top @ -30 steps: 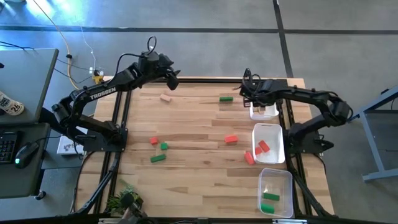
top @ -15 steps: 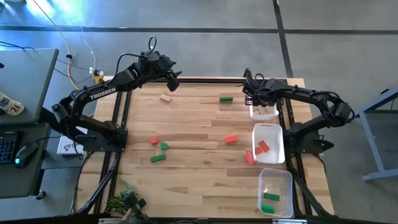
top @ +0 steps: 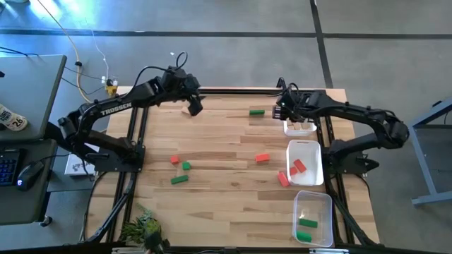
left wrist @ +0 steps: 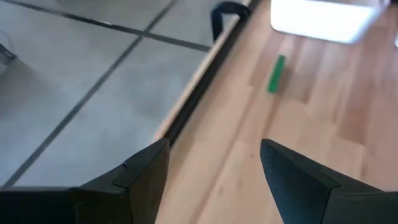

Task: Sort & place blocks by color
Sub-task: Put the orange block into the bottom white bin

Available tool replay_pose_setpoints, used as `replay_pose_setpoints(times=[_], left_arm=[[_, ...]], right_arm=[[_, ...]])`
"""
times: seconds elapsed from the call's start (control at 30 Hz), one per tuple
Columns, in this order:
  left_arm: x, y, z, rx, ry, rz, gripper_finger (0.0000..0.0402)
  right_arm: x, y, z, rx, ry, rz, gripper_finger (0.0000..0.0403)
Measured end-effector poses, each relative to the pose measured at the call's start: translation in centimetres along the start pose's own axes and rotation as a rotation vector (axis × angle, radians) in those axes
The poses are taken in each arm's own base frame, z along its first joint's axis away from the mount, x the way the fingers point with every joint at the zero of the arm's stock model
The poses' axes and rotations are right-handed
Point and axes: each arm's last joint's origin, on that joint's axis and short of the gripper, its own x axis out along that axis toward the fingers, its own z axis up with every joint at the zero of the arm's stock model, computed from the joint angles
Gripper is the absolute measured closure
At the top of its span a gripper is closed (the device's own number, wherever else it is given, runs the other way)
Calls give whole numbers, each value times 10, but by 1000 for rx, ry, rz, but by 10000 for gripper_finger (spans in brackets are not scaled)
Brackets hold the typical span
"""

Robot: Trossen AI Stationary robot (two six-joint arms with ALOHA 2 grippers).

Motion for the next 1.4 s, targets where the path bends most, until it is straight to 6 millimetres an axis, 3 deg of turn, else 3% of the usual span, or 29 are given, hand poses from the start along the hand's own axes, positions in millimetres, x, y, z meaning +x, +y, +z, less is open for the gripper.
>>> replay_pose_setpoints(times=[0.47, 0.83, 1.1, 1.4], left_arm=[[-42, -26, -18, -70, 208, -72, 163], [-62, -51, -46, -161, 540, -116, 163], [-71, -76, -51, -185, 617, -142, 163], [-79, -102, -54, -272, 656, -133, 163]], right_arm=[[-41, 48, -40, -70, -109, 478, 226], [-48, 54, -53, -77, -117, 536, 226], [-49, 55, -56, -117, -36, 569, 226], [-51, 56, -64, -288, 129, 654, 226]])
